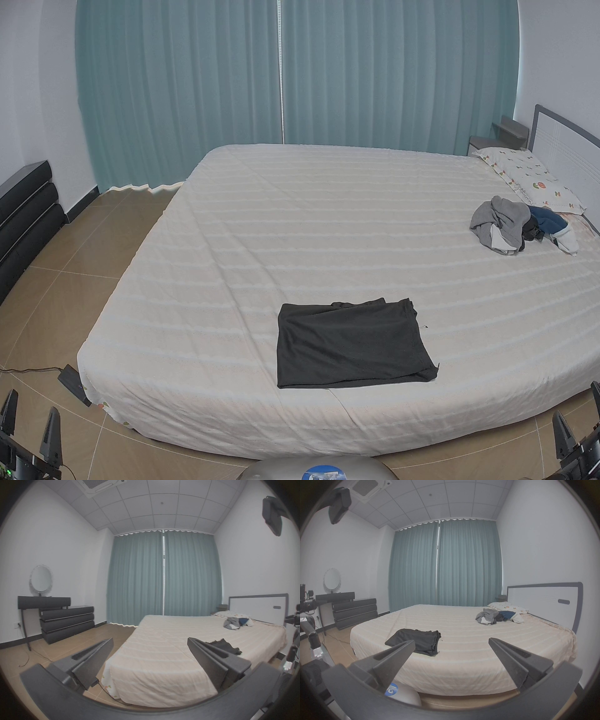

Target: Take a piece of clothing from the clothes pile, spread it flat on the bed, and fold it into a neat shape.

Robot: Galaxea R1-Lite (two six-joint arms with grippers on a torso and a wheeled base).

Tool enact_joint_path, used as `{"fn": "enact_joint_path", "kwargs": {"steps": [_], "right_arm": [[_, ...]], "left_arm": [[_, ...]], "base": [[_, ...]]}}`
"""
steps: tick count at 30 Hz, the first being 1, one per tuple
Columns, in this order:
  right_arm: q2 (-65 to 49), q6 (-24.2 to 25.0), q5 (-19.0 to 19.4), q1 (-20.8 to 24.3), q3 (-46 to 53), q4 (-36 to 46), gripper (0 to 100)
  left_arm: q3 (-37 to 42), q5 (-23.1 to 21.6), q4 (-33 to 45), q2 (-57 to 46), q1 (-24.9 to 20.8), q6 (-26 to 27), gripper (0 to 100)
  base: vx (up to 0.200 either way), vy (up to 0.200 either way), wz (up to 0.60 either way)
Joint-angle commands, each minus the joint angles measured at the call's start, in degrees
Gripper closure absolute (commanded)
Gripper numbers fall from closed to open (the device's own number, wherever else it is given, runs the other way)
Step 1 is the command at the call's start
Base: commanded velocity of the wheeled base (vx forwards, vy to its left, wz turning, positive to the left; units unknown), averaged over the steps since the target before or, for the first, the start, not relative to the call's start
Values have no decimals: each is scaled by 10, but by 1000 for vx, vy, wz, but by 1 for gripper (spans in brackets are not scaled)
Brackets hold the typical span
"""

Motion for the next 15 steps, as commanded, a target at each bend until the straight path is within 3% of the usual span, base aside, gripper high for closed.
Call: {"fn": "enact_joint_path", "kwargs": {"steps": [1, 4, 15], "right_arm": [[-6, 20, -18, 0, 6, 22, 0], [-6, 22, -20, 0, 6, 21, 0], [-5, 22, -20, 1, 6, 22, 0]], "left_arm": [[10, -33, 19, -1, 0, 13, 0], [9, -55, 44, -2, 0, 17, 0], [9, -51, 41, -3, 0, 17, 0]], "base": [[0, 0, 0], [0, 0, 0], [0, 0, 0]]}}
